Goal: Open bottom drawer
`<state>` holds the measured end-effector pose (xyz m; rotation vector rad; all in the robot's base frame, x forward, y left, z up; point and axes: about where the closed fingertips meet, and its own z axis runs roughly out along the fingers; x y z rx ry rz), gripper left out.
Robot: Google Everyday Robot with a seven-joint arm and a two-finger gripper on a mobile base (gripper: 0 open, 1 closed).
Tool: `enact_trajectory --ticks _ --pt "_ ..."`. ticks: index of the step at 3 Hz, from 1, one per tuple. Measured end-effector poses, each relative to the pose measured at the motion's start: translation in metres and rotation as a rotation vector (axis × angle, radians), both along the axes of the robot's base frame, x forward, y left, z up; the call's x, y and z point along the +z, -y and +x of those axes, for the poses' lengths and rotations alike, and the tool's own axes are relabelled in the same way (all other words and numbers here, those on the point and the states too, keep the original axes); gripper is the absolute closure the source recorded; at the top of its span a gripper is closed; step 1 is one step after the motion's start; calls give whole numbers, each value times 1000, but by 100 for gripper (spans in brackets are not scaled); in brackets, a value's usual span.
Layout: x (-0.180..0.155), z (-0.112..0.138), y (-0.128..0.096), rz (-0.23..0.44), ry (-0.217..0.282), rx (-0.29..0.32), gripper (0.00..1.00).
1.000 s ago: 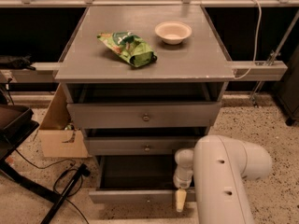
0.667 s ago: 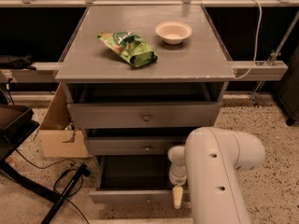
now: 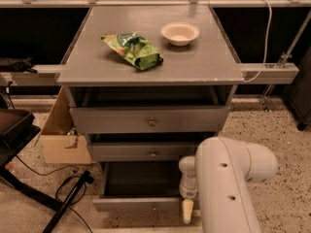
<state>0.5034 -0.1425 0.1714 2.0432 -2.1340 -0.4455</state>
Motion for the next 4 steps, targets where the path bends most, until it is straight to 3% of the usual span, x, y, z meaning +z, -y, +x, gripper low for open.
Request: enact_trajectory --ticks 1,4 --pt "-18 -53 5 5 -120 -55 20" --pt "-10 -29 -1 5 -120 -55 90"
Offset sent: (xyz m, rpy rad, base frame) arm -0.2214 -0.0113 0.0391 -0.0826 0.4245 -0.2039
